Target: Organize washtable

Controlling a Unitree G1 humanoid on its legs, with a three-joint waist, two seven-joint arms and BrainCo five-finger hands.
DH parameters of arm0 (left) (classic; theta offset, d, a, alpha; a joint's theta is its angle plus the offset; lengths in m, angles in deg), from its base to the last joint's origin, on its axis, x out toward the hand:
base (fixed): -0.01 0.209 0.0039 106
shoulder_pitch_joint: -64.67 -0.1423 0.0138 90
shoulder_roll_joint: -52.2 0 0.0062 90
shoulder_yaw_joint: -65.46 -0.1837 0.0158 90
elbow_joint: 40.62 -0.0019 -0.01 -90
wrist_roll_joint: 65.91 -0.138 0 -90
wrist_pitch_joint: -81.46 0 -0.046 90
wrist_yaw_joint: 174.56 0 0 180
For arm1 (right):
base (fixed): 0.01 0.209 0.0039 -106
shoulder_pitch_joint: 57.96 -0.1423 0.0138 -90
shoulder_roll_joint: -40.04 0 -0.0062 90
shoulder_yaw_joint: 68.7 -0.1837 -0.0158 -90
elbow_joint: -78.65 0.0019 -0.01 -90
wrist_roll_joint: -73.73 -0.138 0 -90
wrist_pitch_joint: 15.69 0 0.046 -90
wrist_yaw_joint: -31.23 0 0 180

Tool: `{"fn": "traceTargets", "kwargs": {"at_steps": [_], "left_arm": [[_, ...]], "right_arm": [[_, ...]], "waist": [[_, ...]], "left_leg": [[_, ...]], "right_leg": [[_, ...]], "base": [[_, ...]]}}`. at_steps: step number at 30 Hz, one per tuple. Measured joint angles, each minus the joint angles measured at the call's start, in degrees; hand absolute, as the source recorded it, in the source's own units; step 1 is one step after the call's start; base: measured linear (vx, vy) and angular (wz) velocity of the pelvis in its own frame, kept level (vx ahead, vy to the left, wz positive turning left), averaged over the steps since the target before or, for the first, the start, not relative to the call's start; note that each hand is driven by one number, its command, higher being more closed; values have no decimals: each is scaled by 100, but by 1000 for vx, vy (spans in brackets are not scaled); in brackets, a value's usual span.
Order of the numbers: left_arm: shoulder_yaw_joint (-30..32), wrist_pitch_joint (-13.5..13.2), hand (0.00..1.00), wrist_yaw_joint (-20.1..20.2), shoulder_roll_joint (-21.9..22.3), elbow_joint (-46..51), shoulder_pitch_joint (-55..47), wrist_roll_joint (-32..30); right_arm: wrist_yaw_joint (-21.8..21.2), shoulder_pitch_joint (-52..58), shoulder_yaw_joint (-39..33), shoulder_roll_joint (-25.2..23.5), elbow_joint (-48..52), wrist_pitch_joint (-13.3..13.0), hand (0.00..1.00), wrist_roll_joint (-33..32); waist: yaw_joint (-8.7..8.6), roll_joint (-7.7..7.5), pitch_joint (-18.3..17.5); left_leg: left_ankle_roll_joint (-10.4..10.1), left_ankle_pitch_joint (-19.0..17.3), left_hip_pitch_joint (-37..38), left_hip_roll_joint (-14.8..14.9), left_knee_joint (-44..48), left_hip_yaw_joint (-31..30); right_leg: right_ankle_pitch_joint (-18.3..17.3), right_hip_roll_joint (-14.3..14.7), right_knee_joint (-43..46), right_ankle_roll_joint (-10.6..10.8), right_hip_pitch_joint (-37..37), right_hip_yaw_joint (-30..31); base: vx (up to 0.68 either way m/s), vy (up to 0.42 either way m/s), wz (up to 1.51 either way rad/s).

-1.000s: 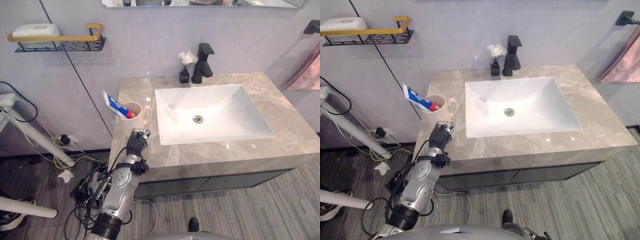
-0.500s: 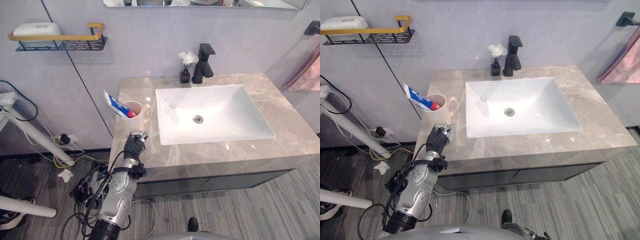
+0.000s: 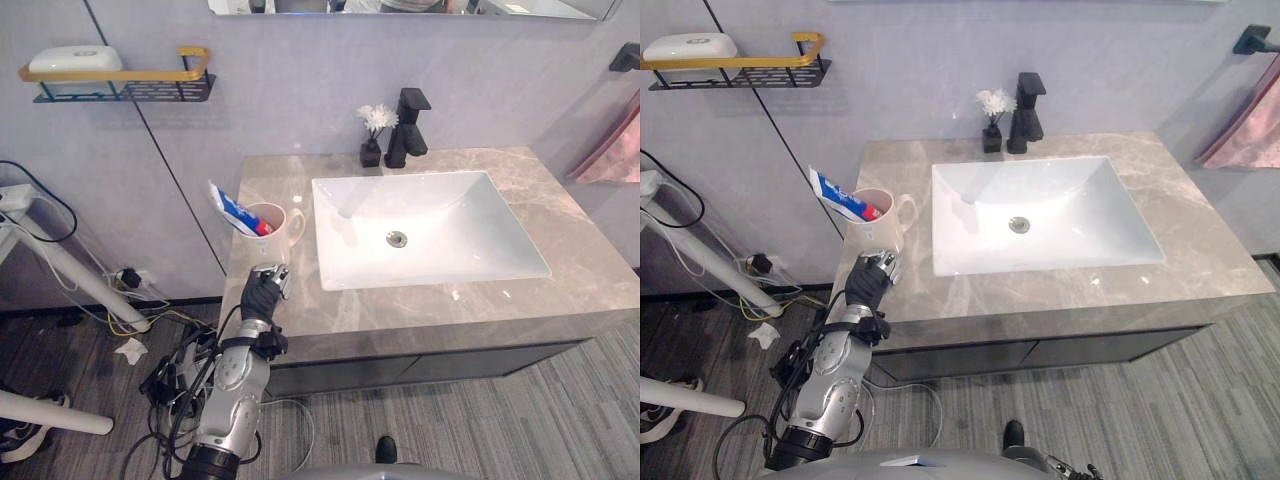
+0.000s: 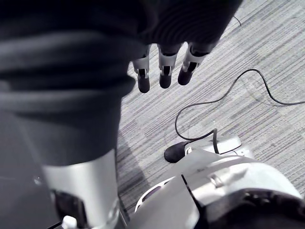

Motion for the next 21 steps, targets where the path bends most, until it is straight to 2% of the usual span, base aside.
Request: {"fn": "traceTargets", "kwargs": {"at_steps": [10,21], "left_arm": [[233,-62,100,-117,17,-189,181,-72],[348,-47,100,-286,-1,-828,768,-499]], "right_arm": [[-1,3,41,6,5,1,0,0],[-6,10,40,0,24,4,0,12]], "waist": [[-9,-7,-3],[-30,-13,-7]], "left_leg": [[0,-2,1,4,-5,24],[-1,-51,81,33,-2,188]], "right_leg": [[0,5,0,0,-14,20],[3,41,-1,1,-27,166]], "base": [[0,0,0],[5,3,-7]]}}
